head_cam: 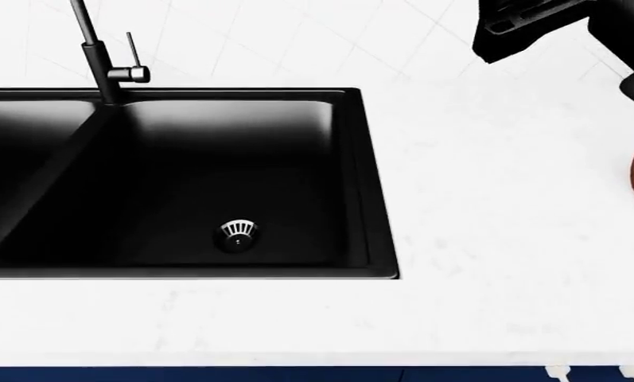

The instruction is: Move the fresh-baked cupcake off the tray onto the counter, and place the bowl used for mixing into the sink.

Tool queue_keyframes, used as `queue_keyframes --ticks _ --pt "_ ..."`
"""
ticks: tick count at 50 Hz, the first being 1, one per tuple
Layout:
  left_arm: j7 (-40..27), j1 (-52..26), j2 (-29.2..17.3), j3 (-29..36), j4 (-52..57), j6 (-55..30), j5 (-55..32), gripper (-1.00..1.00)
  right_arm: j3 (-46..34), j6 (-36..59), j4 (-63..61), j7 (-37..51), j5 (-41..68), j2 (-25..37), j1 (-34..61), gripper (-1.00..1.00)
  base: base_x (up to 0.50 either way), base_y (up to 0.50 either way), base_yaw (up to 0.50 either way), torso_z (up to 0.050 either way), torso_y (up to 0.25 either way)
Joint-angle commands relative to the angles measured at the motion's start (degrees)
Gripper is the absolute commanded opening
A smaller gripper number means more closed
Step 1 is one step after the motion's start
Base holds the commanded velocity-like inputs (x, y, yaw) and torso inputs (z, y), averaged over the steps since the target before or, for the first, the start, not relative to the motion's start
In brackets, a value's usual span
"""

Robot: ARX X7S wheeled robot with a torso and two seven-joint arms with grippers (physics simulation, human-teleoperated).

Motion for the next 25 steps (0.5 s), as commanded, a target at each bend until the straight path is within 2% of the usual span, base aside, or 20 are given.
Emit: queue_keyframes --ticks 1,10,25 --pt "-0.08 0.48 -0.32 -0.49 0.15 0.31 -0.09 1.0 -2.02 -0.49 6.63 -2.4 -5.28 0.7 1.17 1.0 0.0 0.0 0.0 0.0 0.0" --pt "-0.23 -0.11 -0.28 -0.62 0.13 -0.25 -0.5 1.0 -5.21 -0.19 17.32 -4.61 -12.45 1.63 4.89 1.0 0.0 0.0 0.0 0.0 0.0" --pt "-0.22 0.08 -0.04 -0.56 0.18 -0.67 -0.17 1.0 -9.83 0.7 27.97 -4.97 -21.33 2.5 10.25 1.0 0.0 0.0 0.0 0.0 0.0"
